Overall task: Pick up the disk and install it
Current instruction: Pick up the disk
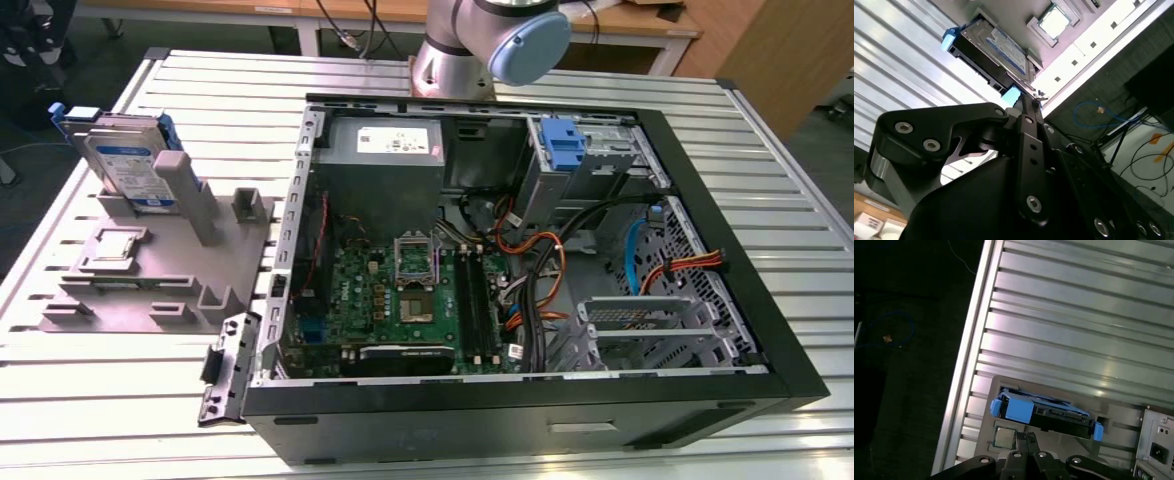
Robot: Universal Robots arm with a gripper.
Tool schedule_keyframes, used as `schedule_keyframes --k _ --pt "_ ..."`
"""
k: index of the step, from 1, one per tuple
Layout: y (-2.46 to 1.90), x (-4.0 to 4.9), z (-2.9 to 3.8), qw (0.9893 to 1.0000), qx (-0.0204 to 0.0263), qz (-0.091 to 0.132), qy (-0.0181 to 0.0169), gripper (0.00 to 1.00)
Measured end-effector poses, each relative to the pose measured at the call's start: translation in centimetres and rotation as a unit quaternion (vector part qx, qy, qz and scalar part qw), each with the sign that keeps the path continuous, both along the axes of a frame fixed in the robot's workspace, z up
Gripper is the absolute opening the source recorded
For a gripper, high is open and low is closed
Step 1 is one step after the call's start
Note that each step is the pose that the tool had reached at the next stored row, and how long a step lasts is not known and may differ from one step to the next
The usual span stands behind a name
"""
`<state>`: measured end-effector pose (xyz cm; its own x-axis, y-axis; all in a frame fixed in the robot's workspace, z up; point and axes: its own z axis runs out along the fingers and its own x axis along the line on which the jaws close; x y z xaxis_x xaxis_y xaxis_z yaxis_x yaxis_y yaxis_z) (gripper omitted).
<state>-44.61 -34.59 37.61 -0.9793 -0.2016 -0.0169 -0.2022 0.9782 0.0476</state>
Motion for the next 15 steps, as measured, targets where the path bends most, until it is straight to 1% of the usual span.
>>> schedule_keyframes --k 2,4,9,11,15 --pt "0.0 0.0 0.0 0.9999 0.0 0.015 0.0 0.1" --pt "0.0 0.0 0.0 0.9995 0.0 0.03 0.0 0.1" --pt "0.0 0.0 0.0 0.998 0.0 0.063 0.0 0.1" --pt "0.0 0.0 0.0 0.9977 0.0 0.068 0.0 0.1" --pt "0.0 0.0 0.0 0.9976 0.0 0.069 0.0 0.1"
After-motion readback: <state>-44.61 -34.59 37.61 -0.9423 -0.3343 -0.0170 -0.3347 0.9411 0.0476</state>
